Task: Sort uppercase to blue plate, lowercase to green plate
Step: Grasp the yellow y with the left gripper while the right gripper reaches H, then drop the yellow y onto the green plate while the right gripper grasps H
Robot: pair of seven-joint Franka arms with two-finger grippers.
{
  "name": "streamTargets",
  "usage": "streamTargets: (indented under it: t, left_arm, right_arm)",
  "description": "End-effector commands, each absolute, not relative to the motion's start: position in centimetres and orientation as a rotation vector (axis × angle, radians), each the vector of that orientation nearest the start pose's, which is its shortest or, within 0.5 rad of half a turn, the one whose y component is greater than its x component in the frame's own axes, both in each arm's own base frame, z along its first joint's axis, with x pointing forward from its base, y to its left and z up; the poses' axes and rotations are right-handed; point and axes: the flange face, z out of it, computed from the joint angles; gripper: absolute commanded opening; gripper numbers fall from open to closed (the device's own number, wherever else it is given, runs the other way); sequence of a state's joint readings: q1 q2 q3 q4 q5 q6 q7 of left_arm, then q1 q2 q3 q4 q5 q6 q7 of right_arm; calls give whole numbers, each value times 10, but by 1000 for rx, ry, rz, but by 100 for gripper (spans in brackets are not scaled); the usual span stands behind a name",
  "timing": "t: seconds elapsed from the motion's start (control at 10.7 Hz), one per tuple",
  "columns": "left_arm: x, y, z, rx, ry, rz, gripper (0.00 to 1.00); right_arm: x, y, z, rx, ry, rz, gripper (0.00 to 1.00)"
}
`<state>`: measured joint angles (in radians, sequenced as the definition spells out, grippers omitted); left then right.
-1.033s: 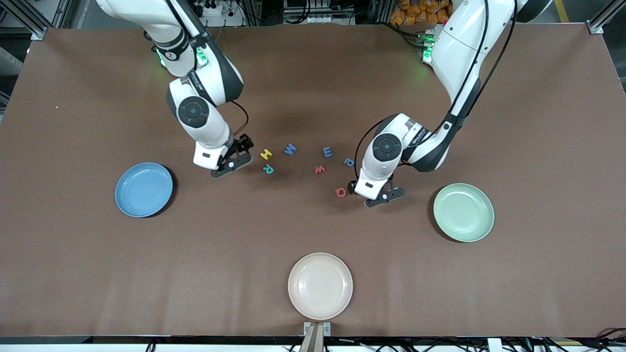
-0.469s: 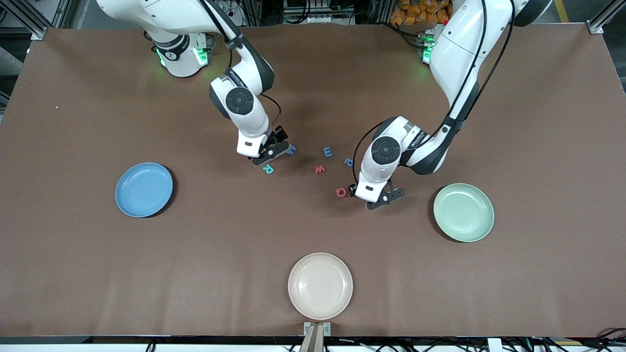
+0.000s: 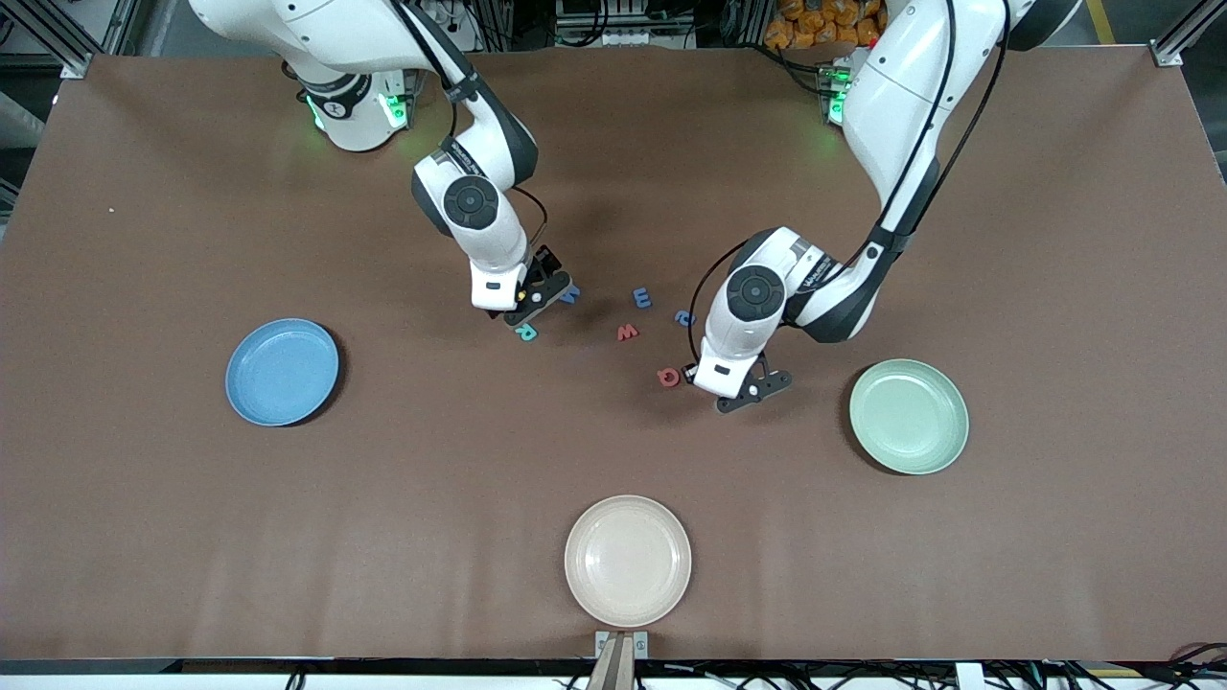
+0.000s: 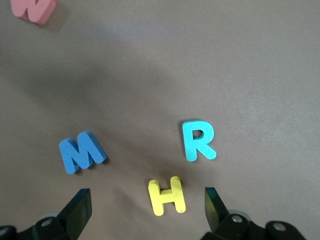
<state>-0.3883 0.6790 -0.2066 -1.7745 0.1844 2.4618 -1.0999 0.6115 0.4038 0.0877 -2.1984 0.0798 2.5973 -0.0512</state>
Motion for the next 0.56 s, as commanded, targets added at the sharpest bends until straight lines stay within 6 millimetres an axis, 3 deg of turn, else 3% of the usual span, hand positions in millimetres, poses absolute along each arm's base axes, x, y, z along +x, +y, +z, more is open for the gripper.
streamTargets:
  t: [0.0,0.19,0.47]
  left_arm:
    - [576,-334,234,-3101,-624,-116,0]
    - [609,-270,265,-3098,-442,-123,0]
    - [650,-149,270,-3099,-115,-95,0]
  right_arm:
    - [420,353,189,-2881,-1057,5,100]
    - [424,347,188,-2883,-1122,-6,100]
    - [424,345,183,-2884,-1129,6,98]
